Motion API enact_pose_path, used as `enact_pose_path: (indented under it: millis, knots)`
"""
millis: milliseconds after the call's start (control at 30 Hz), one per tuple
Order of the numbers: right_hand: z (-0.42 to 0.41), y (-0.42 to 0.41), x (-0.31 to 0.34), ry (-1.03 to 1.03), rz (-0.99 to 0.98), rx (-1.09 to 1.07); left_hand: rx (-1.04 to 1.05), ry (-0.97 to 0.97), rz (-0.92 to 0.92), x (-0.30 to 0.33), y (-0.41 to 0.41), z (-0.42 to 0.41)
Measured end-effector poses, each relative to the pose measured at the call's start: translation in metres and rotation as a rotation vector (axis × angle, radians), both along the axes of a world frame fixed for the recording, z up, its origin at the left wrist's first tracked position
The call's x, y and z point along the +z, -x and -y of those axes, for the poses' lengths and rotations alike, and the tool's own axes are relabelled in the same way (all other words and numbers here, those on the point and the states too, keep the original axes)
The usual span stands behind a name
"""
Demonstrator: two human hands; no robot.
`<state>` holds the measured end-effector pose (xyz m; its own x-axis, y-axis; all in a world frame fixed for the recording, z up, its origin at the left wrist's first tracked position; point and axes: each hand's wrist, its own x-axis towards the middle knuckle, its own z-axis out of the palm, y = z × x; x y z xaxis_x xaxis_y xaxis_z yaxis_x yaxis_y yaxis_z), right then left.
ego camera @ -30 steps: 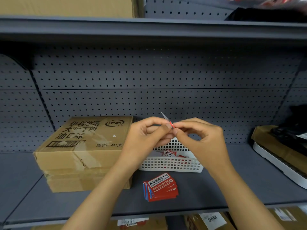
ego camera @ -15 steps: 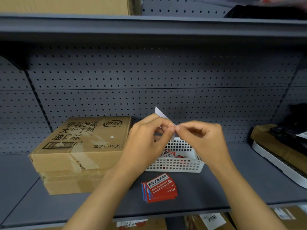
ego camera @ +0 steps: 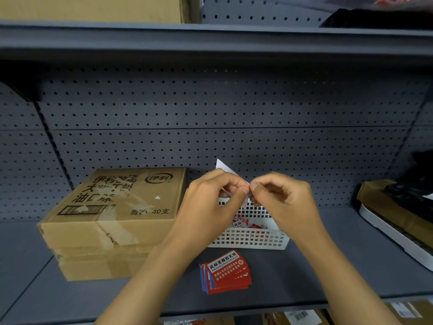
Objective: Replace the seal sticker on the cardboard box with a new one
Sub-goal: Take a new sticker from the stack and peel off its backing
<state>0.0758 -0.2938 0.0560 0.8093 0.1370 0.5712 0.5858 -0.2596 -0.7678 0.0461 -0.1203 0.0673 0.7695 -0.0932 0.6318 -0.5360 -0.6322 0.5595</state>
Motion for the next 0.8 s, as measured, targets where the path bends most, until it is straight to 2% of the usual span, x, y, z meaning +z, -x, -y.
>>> enact_pose_path:
  millis: [100, 233, 400, 600, 800]
  knots:
    - [-0.004, -0.003, -0.001, 0.056, 0.107, -0.03, -0.039, 0.132, -0.106, -0.002, -0.004, 0.0]
    - [-0.004, -0.001, 0.002, 0.049, 0.191, 0.027, -0.174, 0.445, -0.301, -0.002, -0.005, 0.0]
    - [-0.002, -0.005, 0.003, 0.107, 0.274, 0.103, -0.279, 0.696, -0.391, -0.002, -0.003, -0.005]
    - [-0.006, -0.007, 0.004, 0.121, 0.331, 0.107, -0.227, 0.643, -0.338, 0.0, -0.004, -0.009]
    - [-0.005, -0.005, 0.01, 0.117, 0.337, 0.091, -0.141, 0.425, -0.208, 0.004, 0.002, -0.007]
